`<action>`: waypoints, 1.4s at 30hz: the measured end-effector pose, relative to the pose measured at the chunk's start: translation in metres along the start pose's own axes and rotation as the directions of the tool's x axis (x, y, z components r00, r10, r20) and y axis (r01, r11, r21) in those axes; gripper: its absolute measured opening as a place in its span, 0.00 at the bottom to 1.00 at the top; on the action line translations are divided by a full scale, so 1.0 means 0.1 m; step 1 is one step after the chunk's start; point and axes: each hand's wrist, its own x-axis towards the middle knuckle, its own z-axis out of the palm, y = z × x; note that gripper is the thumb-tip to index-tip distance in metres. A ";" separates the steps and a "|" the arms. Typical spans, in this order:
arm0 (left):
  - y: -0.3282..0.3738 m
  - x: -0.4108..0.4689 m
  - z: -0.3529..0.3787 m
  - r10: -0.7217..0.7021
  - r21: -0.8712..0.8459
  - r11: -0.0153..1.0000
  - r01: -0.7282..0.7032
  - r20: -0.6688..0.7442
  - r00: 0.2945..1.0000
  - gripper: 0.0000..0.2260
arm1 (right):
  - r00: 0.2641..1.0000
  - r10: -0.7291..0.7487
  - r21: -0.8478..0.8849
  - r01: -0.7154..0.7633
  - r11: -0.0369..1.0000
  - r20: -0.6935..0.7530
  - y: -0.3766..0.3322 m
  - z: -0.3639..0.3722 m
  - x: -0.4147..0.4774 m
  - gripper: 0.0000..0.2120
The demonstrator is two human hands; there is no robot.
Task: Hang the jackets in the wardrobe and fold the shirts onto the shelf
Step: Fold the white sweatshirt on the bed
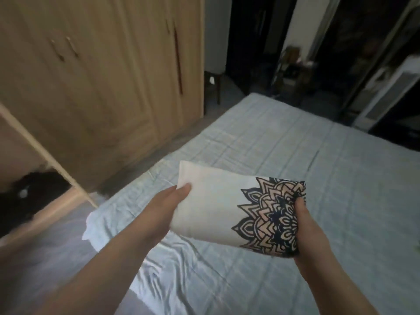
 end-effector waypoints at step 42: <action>2.19 -1.85 -8.12 0.117 0.026 0.916 -0.399 -0.971 0.206 0.11 | 0.396 0.060 -0.158 0.218 0.963 0.916 -0.05 10.73 -0.75 0.23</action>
